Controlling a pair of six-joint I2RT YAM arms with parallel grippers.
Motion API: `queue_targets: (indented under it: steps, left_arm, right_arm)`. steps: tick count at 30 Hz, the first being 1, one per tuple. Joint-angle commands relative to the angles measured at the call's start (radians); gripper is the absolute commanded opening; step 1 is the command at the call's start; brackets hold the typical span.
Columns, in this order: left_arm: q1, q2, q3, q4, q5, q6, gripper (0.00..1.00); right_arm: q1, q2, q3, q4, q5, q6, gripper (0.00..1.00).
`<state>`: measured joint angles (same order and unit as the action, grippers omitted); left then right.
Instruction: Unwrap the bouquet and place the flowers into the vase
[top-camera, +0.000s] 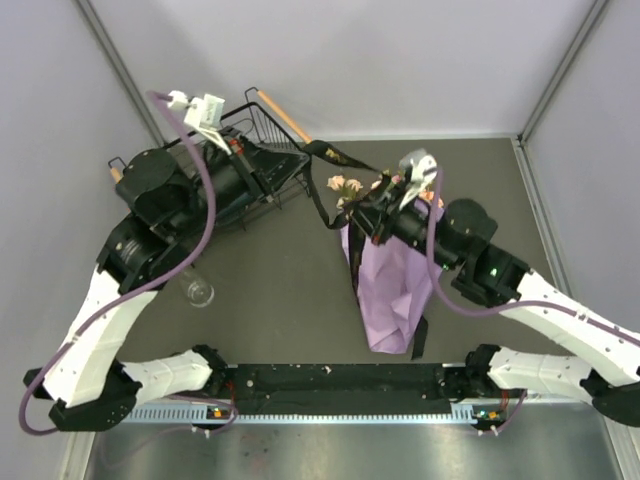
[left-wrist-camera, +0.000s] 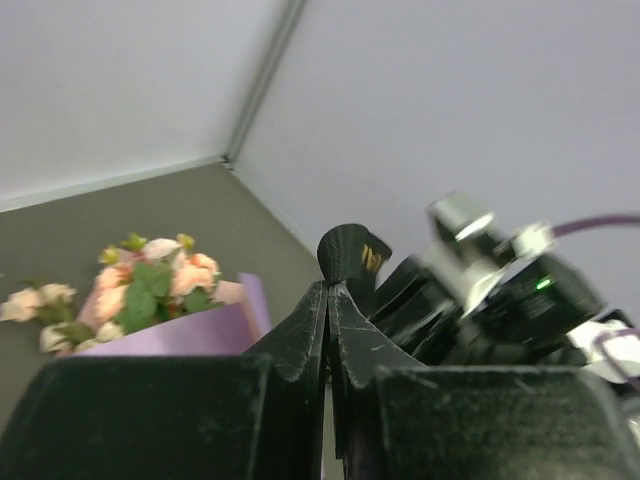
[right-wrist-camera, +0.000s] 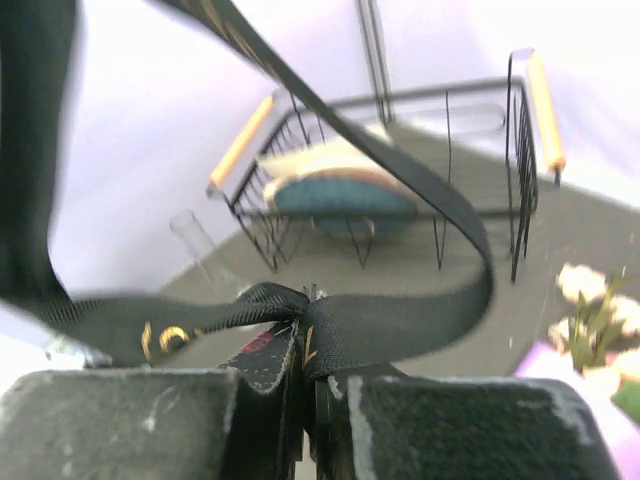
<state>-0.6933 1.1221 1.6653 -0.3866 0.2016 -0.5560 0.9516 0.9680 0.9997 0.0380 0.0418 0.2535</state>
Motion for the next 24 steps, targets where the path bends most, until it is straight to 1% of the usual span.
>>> queue_targets:
  steps: [1, 2, 3, 4, 5, 6, 7, 8, 9, 10, 11, 12, 13, 14, 17, 19, 24]
  left_arm:
    - [0.006, -0.088, -0.012, -0.116, -0.177, 0.139, 0.16]
    - [0.005, -0.1, -0.027, -0.129, -0.188, 0.165, 0.25]
    - [0.006, -0.114, -0.038, -0.139, -0.192, 0.179, 0.39]
    - [0.005, -0.145, -0.047, -0.161, -0.229, 0.194, 0.45]
    - [0.005, -0.163, -0.067, -0.17, -0.246, 0.221, 0.5]
    - [0.006, -0.182, -0.076, -0.187, -0.263, 0.235, 0.65]
    - [0.006, -0.217, -0.082, -0.219, -0.328, 0.249, 0.98]
    - [0.005, -0.237, -0.099, -0.239, -0.368, 0.267, 0.99]
    - [0.006, -0.258, -0.111, -0.251, -0.405, 0.278, 0.99]
    - [0.005, -0.299, -0.124, -0.261, -0.441, 0.292, 0.99]
    - [0.005, -0.318, -0.151, -0.279, -0.488, 0.307, 0.99]
    - [0.006, -0.338, -0.16, -0.288, -0.508, 0.315, 0.99]
    - [0.005, -0.369, -0.17, -0.299, -0.521, 0.317, 0.99]
    - [0.005, -0.383, -0.182, -0.314, -0.533, 0.318, 0.99]
    - [0.006, -0.442, -0.205, -0.324, -0.539, 0.317, 0.99]
    - [0.006, -0.478, -0.21, -0.339, -0.539, 0.318, 0.99]
    - [0.005, -0.525, -0.213, -0.374, -0.545, 0.315, 0.99]
  right_arm:
    - [-0.043, 0.109, 0.285, -0.074, -0.037, -0.005, 0.0]
    - [-0.048, 0.141, 0.404, -0.096, -0.039, -0.003, 0.0]
    - [-0.05, 0.214, 0.472, -0.122, -0.037, -0.005, 0.0]
    - [-0.051, 0.247, 0.54, -0.142, -0.075, -0.008, 0.0]
    - [-0.051, 0.285, 0.671, -0.174, -0.085, -0.003, 0.0]
    - [-0.051, 0.313, 0.73, -0.181, -0.097, 0.007, 0.0]
    - [-0.051, 0.374, 0.785, -0.179, -0.13, 0.032, 0.0]
    - [-0.051, 0.402, 0.885, -0.164, -0.146, 0.053, 0.0]
    - [-0.051, 0.428, 0.927, -0.152, -0.164, 0.078, 0.0]
    - [-0.05, 0.483, 0.962, -0.123, -0.21, 0.126, 0.0]
    - [-0.051, 0.503, 1.002, -0.087, -0.236, 0.162, 0.0]
    - [-0.047, 0.527, 1.01, 0.012, -0.262, 0.197, 0.0]
    - [-0.04, 0.547, 1.014, 0.052, -0.296, 0.245, 0.0]
    - [-0.031, 0.593, 1.039, 0.077, -0.301, 0.251, 0.0]
    - [0.006, 0.688, 1.111, 0.068, -0.287, 0.231, 0.0]
    - [0.012, 0.718, 1.1, 0.095, -0.278, 0.236, 0.0]
    - [0.019, 0.762, 0.999, 0.149, -0.231, 0.24, 0.0]
